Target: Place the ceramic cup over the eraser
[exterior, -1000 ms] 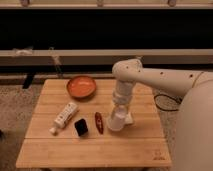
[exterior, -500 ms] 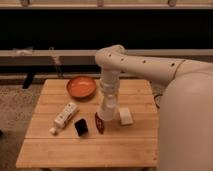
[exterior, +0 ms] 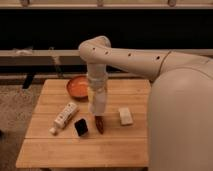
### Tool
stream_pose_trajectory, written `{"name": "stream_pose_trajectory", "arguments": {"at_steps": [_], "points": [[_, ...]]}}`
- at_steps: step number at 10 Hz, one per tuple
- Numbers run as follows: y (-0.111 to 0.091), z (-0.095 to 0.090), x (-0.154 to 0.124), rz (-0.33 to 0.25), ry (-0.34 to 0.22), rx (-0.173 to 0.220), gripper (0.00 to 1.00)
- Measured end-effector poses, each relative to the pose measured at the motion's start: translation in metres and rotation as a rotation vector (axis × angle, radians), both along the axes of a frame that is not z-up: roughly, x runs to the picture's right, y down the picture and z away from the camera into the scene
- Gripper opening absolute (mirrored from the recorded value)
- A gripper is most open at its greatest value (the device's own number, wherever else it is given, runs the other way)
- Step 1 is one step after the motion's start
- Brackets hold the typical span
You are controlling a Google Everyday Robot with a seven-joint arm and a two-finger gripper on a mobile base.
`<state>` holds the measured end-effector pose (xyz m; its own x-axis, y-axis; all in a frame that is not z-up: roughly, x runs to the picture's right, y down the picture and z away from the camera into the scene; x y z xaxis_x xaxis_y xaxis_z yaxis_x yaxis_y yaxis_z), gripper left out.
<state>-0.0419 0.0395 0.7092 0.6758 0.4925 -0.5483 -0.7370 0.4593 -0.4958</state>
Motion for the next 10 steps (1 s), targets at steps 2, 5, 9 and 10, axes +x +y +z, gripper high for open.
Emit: {"name": "stream_pose_trajectory", "arguments": {"at_steps": [2, 5, 9, 10], "points": [[-0.001, -0.012, -0.023, -0.061, -0.036, -0.008, 0.00], [0.008, -0.025, -0.046, -0.120, -0.072, -0.038, 0.00], [0.032, -0.040, -0.071, -0.166, -0.094, -0.113, 0.00], [0.038, -0.040, -0.075, -0.167, -0.102, -0.131, 0.00]]}}
